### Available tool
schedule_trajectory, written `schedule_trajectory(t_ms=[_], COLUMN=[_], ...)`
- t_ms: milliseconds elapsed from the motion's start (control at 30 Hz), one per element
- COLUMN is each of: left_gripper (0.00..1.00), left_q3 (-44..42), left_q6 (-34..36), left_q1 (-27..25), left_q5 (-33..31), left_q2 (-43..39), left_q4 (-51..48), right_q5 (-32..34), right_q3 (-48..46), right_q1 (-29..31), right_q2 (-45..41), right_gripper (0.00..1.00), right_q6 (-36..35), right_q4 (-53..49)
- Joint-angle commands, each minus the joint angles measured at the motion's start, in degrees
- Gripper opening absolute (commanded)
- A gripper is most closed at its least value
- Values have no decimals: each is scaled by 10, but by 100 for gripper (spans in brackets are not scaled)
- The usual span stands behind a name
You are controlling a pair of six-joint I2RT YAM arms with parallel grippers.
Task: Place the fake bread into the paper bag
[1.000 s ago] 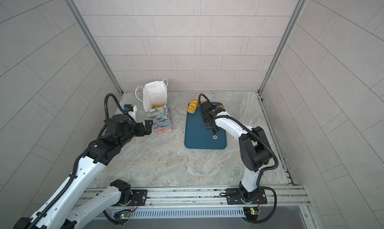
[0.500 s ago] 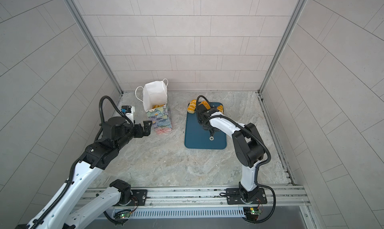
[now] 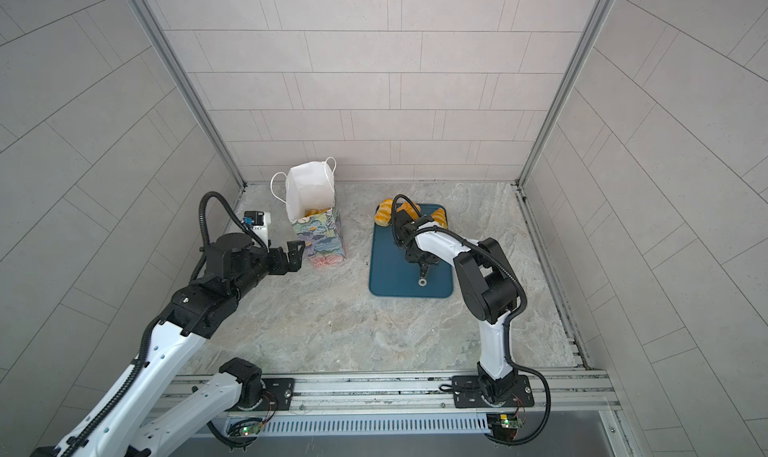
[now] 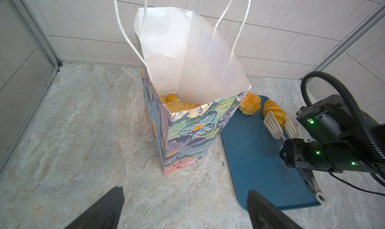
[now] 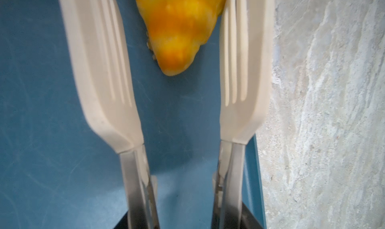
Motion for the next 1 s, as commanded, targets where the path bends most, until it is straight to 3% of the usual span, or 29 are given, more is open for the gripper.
schedule_trajectory(t_ms=[0,367,967], left_gripper=[100,100,100], left_q3=[-6,-5,-4], left_q6=[5,3,-7], left_q1=[-2,-1,-2], left_q5=[-2,-2,10], left_q2=[-3,3,8], left_q4=[9,13,20], right_q5=[2,-37,-69], right_q3=[17,6,-131], right_q1=[-7,-3,-1], right_q2=[11,2,-152], right_gripper=[55,35,33], right_q6=[-15,-73,-162], right_q4=[-5,-13,-66])
